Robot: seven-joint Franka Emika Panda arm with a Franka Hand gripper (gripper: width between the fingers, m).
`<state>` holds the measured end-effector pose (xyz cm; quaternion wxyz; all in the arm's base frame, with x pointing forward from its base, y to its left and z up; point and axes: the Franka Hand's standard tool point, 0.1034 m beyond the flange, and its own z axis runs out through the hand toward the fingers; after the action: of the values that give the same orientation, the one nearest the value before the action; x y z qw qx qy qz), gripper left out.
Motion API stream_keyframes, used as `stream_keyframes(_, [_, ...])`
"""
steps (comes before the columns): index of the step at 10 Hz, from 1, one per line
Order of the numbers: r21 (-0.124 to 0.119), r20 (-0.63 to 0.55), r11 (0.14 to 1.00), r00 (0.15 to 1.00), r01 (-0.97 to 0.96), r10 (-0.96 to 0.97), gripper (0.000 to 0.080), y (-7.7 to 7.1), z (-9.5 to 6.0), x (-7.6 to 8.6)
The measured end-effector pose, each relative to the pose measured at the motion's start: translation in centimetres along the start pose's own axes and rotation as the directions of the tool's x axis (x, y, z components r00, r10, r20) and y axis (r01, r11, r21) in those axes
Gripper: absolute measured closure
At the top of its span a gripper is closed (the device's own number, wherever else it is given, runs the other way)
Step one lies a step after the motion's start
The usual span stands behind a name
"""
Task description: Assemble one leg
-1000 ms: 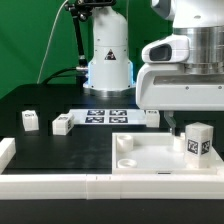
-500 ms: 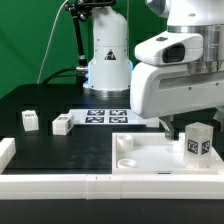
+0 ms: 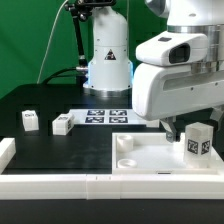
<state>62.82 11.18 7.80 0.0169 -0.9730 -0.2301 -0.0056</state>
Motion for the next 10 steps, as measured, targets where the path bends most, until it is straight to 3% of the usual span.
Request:
stream_keyframes(1, [0.0,0.0,1.0,1.0,0.0,0.0,0.0245,0.01,0.0,-0.01])
stream_keyframes(2, [0.001,0.0,1.0,1.0,-0.016,0.016,0.0451,0.0,0.01,0.0])
stream_keyframes(3, [0.001,0.0,0.999,0.999,-0.049,0.049,0.0509,0.0,0.02,-0.01])
stream_keyframes(4, [0.001,0.0,0.998,0.998,-0.062,0.062,0.0509,0.01,0.02,-0.02])
stream_keyframes(7, [0.004,0.0,0.931,0.931,-0.364,0.364,0.0509,-0.05,0.03,0.01])
stream_keyframes(10, [0.015,0.001,0.74,0.74,-0.672,0.672,0.0509,-0.39,0.07,0.13])
